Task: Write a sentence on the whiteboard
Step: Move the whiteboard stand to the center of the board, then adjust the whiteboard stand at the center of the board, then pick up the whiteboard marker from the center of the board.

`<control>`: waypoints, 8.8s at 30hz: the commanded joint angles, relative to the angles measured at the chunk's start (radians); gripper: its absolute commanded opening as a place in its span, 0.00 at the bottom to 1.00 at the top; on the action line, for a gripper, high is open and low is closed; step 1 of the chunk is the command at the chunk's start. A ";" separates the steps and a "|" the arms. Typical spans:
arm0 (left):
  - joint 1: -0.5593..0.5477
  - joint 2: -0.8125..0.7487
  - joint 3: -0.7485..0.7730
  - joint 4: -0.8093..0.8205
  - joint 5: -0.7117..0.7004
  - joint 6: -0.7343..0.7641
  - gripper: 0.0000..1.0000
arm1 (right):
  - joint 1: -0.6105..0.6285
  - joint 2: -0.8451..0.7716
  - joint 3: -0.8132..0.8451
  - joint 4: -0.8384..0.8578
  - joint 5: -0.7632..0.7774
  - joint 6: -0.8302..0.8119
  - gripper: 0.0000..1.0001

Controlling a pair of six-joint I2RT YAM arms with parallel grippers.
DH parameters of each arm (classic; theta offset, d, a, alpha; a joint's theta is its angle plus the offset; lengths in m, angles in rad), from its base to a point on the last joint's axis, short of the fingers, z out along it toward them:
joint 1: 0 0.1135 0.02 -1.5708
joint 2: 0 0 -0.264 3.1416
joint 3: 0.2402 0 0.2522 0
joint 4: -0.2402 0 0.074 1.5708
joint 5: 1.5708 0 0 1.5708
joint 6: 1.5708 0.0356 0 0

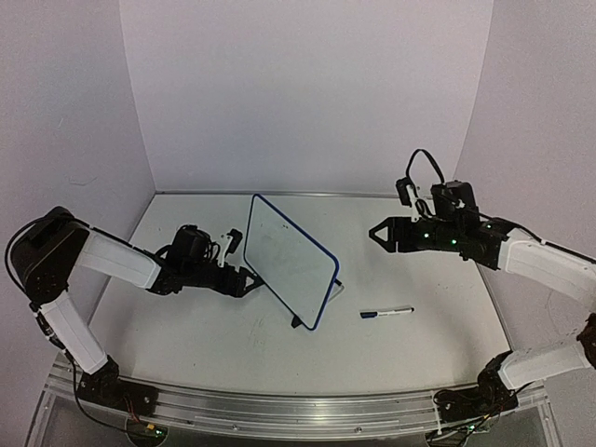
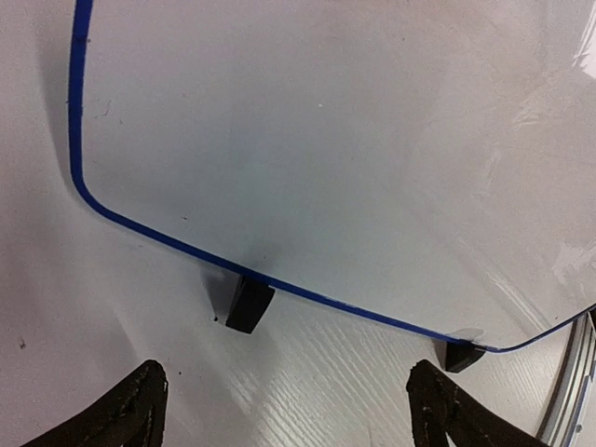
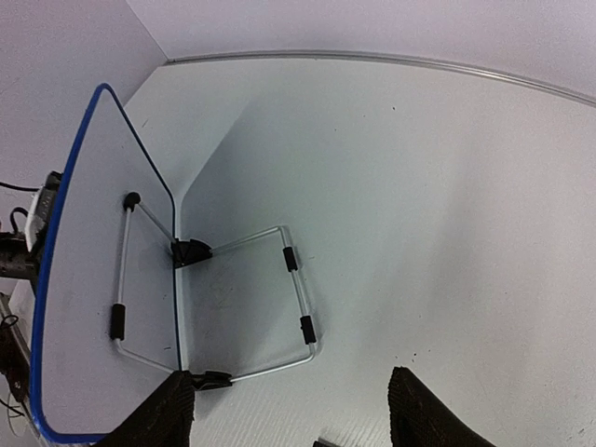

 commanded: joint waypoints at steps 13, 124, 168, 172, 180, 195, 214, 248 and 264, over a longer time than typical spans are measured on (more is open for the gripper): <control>-0.052 0.194 0.126 0.123 -0.050 0.109 0.36 | 0.006 -0.094 -0.045 0.017 0.051 0.052 0.67; -0.308 -0.208 0.155 -0.540 -0.613 -0.462 0.88 | 0.005 -0.209 -0.236 0.042 0.329 0.170 0.85; 0.026 -0.177 0.179 -0.197 -0.126 -0.118 0.92 | 0.005 -0.257 -0.251 0.035 0.378 0.209 0.89; 0.017 -0.163 0.186 -0.187 -0.138 -0.164 0.92 | 0.004 -0.259 -0.255 0.034 0.381 0.208 0.89; -0.022 -0.123 0.201 -0.169 -0.169 -0.208 0.92 | 0.004 -0.262 -0.258 0.031 0.384 0.208 0.89; -0.061 -0.128 0.209 -0.263 -0.275 -0.243 0.95 | 0.004 -0.292 -0.244 -0.065 0.419 0.413 0.97; 0.150 -0.416 0.461 -0.918 -0.110 0.003 0.99 | -0.019 0.054 -0.157 -0.265 0.184 0.780 0.75; 0.176 -0.643 0.337 -0.743 -0.354 0.197 0.98 | 0.039 0.453 0.043 -0.356 0.321 0.919 0.66; 0.176 -0.635 0.334 -0.743 -0.354 0.195 0.97 | 0.039 0.515 0.063 -0.331 0.311 0.917 0.31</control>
